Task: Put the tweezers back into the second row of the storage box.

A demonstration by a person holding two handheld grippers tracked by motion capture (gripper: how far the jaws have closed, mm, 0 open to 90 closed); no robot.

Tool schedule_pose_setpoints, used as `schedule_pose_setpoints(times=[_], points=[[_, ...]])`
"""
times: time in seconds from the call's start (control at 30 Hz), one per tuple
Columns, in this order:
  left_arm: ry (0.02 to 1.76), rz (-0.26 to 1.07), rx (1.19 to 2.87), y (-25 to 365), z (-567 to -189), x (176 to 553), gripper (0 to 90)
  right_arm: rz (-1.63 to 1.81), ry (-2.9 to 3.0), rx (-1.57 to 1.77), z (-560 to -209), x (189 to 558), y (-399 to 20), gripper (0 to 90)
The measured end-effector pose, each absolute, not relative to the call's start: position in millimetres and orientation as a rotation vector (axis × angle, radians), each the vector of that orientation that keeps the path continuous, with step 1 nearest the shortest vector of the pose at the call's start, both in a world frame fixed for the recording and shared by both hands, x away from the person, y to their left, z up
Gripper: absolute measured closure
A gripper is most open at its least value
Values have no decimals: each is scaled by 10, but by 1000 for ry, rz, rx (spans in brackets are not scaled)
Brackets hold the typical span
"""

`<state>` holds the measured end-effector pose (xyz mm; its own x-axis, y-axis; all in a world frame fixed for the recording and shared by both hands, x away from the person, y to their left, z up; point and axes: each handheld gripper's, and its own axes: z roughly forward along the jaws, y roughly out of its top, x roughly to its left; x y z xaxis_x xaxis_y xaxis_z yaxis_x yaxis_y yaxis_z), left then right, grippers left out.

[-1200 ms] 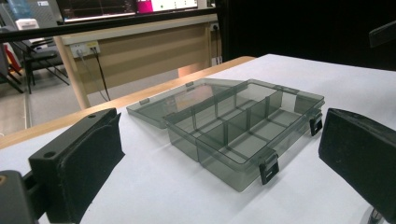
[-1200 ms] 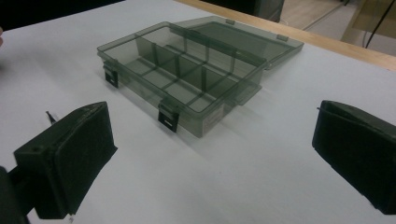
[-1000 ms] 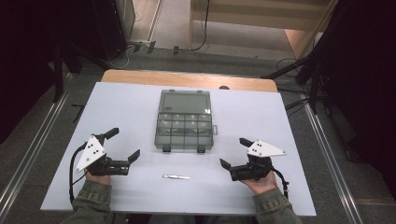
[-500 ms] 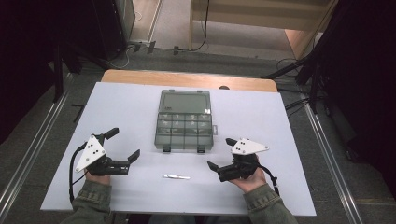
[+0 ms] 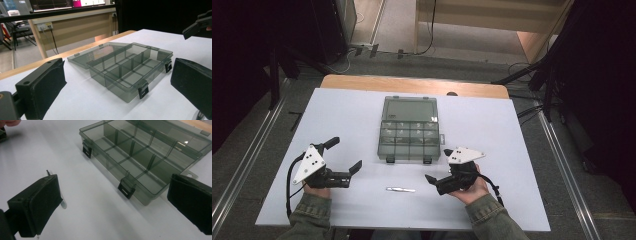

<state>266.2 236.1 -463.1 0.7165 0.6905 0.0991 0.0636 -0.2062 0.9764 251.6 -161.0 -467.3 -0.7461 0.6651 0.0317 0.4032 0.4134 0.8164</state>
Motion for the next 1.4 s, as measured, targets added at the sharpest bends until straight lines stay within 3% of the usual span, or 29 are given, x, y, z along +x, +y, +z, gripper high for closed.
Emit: schedule_pose_setpoints(times=[1.4], points=[[600, 640, 1694, 2364, -4622, 2660, 0, 1009, 2741, 632, -4613, 2684, -743, 0]])
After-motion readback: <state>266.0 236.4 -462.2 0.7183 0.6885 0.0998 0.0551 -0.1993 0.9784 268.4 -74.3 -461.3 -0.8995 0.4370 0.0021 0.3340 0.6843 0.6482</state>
